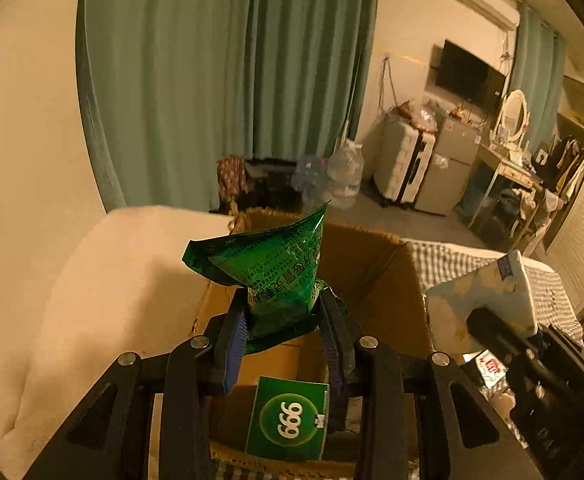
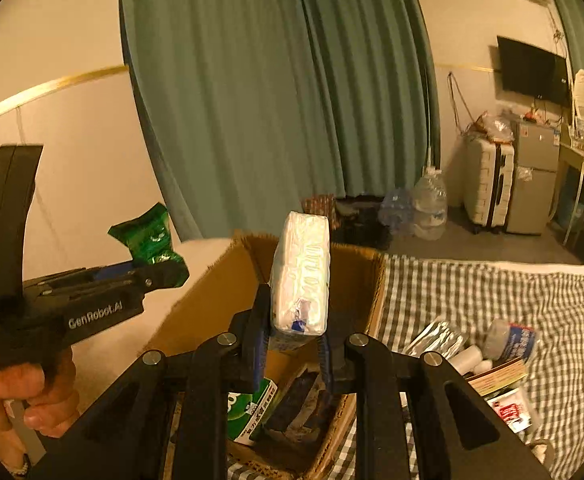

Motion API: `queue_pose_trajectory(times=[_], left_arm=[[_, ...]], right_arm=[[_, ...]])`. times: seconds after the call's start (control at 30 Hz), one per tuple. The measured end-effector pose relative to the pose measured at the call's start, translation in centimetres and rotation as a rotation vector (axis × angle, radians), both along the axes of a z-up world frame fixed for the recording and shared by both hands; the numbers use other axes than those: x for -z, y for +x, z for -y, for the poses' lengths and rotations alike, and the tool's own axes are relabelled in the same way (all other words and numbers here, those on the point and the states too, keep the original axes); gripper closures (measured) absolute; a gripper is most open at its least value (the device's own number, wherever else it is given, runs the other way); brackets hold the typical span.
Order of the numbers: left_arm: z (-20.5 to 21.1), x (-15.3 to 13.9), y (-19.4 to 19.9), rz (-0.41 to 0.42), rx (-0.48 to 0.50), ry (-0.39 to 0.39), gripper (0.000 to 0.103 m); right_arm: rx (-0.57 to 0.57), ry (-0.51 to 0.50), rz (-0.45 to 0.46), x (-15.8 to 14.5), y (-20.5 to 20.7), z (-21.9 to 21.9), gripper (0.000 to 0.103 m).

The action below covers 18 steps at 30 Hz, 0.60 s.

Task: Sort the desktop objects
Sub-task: 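Open both tools to drop the snack bag and tissue pack into the box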

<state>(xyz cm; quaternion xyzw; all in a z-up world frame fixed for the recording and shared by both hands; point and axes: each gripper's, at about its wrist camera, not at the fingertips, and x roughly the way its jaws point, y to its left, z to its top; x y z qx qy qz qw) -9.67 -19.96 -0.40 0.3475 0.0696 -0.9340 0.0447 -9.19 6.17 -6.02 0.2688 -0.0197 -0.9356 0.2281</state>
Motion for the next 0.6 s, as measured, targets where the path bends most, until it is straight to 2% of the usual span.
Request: queue_pose_trajectory(times=[0.17, 0.33, 0.47, 0.53, 0.6], left_arm=[[0.1, 2.5, -2.2, 0.069, 0.012, 0.019, 0.068], [-0.6, 5.6, -4.1, 0.166, 0.014, -0.012, 0.068], [-0.9, 6.9, -4.5, 0.216, 0.000, -0.014, 0.068], [-0.9, 6.5, -4.2, 0.212, -0.011, -0.019, 0.060], [-1.0, 5.4, -3.5, 0.195, -0.034, -0.013, 0.057]], right_arm=[[-0.016, 0.031, 0.055, 2.6, -1.6, 0.8, 0.083], [-0.031, 0.054, 0.126, 4.8, -3.4, 0.9, 0.083], [-0.053, 0.085, 0.199, 6.7, -4.5, 1.3, 0.081], [-0.069, 0.082, 0.197, 6.8, -4.4, 1.1, 0.075], [-0.085, 0.083, 0.169, 6.4, -4.1, 0.8, 0.054]])
